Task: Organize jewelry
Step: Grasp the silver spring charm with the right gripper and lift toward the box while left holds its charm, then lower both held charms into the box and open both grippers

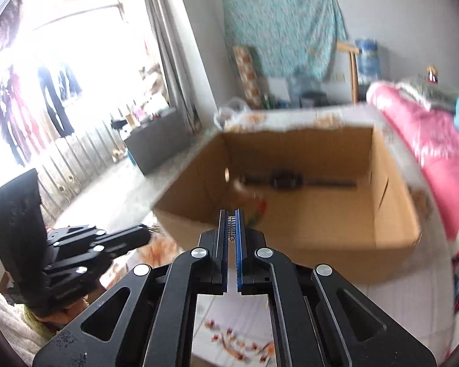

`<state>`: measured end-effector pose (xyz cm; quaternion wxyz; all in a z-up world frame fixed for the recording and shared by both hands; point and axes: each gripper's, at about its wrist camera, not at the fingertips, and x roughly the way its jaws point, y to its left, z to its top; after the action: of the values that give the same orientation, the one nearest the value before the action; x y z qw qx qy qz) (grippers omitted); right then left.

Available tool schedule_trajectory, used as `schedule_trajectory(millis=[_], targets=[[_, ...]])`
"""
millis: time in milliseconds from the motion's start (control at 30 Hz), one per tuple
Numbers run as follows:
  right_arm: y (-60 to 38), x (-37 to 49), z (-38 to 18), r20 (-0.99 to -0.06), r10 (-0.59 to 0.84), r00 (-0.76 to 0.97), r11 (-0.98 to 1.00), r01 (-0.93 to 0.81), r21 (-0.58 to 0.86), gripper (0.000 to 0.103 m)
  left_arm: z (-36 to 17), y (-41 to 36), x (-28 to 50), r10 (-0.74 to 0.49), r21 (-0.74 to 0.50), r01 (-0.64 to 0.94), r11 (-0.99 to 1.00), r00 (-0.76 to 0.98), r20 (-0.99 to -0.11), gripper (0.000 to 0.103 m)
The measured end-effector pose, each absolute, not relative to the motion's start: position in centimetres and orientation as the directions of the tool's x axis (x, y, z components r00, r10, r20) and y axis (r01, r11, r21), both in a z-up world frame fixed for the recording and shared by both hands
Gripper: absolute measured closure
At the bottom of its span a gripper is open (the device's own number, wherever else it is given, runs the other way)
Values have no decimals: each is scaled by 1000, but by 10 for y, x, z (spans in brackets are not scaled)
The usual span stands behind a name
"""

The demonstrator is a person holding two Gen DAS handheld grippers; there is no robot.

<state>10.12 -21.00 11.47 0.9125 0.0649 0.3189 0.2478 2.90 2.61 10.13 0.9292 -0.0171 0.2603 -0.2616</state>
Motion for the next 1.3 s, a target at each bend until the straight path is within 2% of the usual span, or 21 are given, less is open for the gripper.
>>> schedule_trajectory(millis=[67, 167, 433, 700, 900, 1133, 1200, 1300], targets=[[-203, 117, 120, -535, 507, 676, 861, -421, 284, 101, 119, 24, 39, -511, -159, 496, 853, 735, -446, 102], [-207, 143, 124, -541, 541, 644, 840, -436, 322, 101, 129, 13, 63, -518, -140, 519, 843, 714, -471, 102], [-216, 219, 88, -684, 578, 445, 814, -368, 449, 101, 87, -22, 162, -540, -309, 473, 825, 498, -679, 102], [-209, 241, 71, -754, 537, 378, 834, -373, 407, 97, 54, -39, 187, -466, -275, 437, 857, 428, -774, 102], [-215, 247, 72, -749, 534, 391, 837, -369, 404, 96, 44, -32, 189, -463, -284, 426, 859, 410, -786, 101], [-228, 244, 80, -732, 527, 432, 845, -354, 400, 93, 52, -25, 187, -484, -302, 421, 855, 442, -755, 97], [-232, 240, 86, -721, 525, 452, 848, -351, 398, 90, 58, -21, 183, -495, -308, 423, 852, 464, -734, 96], [-238, 231, 98, -691, 533, 488, 844, -356, 400, 83, 68, -17, 173, -495, -287, 433, 854, 511, -703, 88]])
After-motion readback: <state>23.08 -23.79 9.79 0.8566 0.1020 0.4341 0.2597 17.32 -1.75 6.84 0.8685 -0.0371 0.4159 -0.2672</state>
